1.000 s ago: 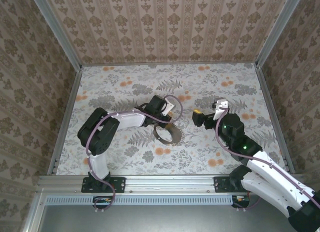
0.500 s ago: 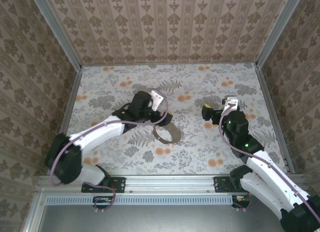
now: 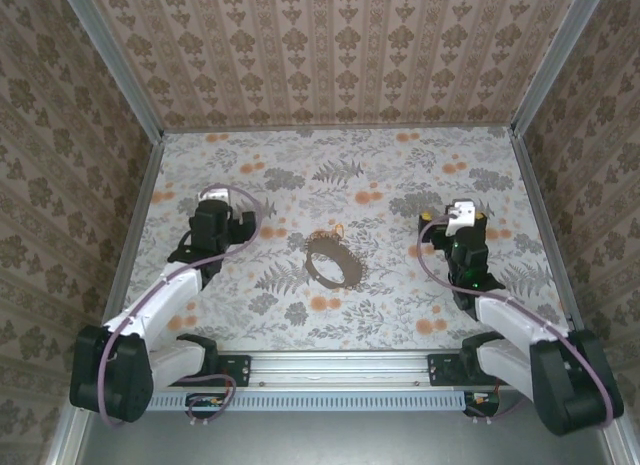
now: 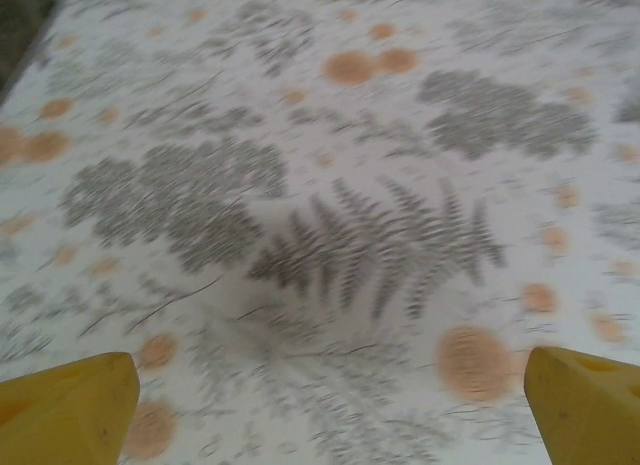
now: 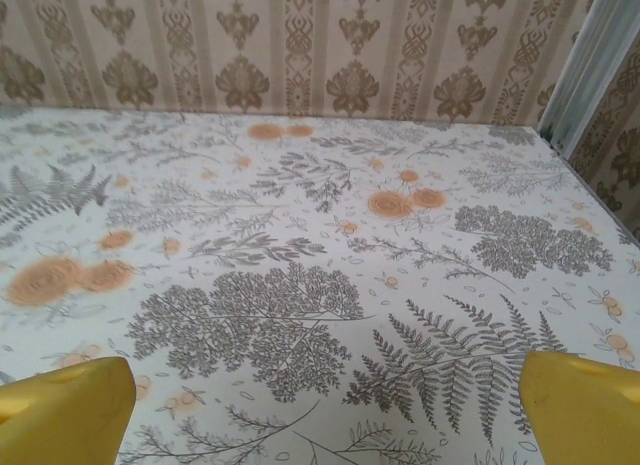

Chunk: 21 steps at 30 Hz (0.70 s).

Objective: Put the keys on the keyring

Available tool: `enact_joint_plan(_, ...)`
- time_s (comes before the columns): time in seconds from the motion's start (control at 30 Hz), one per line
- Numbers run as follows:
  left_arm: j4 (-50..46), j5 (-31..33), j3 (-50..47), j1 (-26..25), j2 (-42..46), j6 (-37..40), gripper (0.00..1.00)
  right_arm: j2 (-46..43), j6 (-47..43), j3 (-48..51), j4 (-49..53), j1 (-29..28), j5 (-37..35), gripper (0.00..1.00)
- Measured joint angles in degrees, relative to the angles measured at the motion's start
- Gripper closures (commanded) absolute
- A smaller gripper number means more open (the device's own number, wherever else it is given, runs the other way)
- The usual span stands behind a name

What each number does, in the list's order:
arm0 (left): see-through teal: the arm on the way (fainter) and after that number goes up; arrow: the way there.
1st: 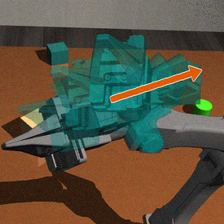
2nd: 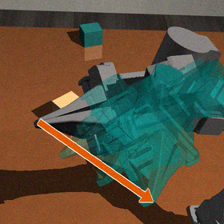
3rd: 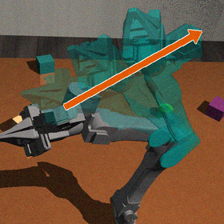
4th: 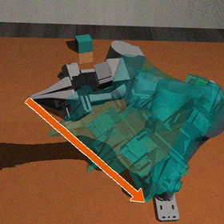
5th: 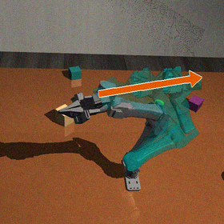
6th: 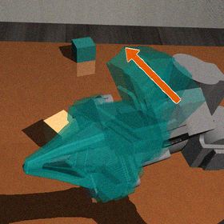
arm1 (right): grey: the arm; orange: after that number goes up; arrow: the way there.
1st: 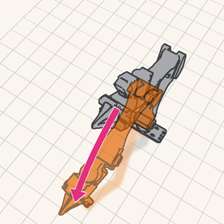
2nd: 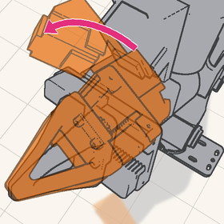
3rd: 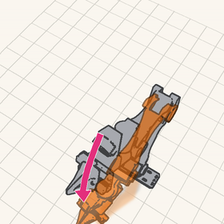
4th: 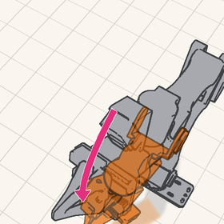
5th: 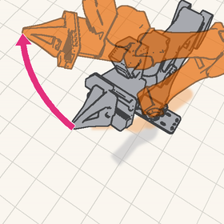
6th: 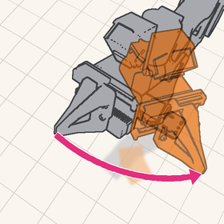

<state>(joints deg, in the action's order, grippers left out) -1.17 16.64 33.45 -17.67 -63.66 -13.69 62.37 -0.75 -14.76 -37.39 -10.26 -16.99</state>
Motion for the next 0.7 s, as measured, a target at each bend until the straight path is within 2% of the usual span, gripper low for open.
enact_joint_plan(0.23,5.97,7.17,-0.26,4.20,-6.05,4.04,0.00,15.28,-2.32,-2.32,-8.90,0.94,0.72,0.00)
enact_joint_plan(0.37,10.82,7.82,-0.20,7.52,-10.27,7.96,0.00,20.33,-2.01,-4.15,-10.49,2.16,0.92,0.00)
enact_joint_plan(0.5,22.75,5.49,-3.08,10.43,-13.64,12.04,0.00,22.16,-0.70,-6.14,-10.34,4.31,1.18,0.00)
enact_joint_plan(0.7,39.60,-5.03,-9.35,14.95,-23.12,14.47,0.00,24.65,2.54,-7.69,-11.15,7.91,2.43,0.00)
